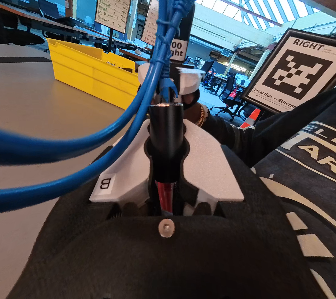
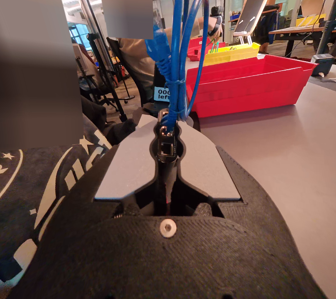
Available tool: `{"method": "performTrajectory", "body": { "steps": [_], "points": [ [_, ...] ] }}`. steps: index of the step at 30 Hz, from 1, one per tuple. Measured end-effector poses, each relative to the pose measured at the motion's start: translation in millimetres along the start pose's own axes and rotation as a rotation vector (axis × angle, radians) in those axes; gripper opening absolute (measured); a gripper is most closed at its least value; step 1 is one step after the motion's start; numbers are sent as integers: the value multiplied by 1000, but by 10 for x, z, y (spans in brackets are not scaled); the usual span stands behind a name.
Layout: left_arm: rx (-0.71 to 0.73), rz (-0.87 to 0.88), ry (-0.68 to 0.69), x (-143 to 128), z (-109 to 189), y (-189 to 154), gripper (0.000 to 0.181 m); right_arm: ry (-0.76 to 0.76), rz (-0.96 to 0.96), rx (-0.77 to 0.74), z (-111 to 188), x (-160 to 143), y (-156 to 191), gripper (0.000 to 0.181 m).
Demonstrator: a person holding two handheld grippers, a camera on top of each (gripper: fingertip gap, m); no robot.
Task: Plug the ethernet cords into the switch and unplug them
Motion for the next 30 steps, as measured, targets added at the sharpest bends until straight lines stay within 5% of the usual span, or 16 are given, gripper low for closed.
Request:
{"method": "performTrajectory", "body": {
  "steps": [8,19,21,23,28,30],
  "points": [
    [9,-5,25,-26,-5,5,27,24,28,-4,19,-29,-3,14],
    [101,5,47,-52,10,100,30,120,451,-181,-16,-57,-59,13],
    [114,0,66,-75,5,114,27,102,494,-202,-24,-49,-62,0],
    [-39,13,105,-135,-46,-73,27,116,558,-329,62,-27,-231,0],
    [-28,4,84,-151,-146,-84,29,-12,204,-144,177,14,-195,0],
    [-15,12,76,-129,-84,-55,26,-59,50,-42,224,69,-133,15]
  ]
}}
Point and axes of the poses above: each gripper's, where its closed fingertips meet, z back along the fingers, x out of its top, y = z × x across the jaws, the point moved 4 cm from there along z, back along the fingers, and after that the axes turned 9 degrees about -y, right-handed, at the moved point
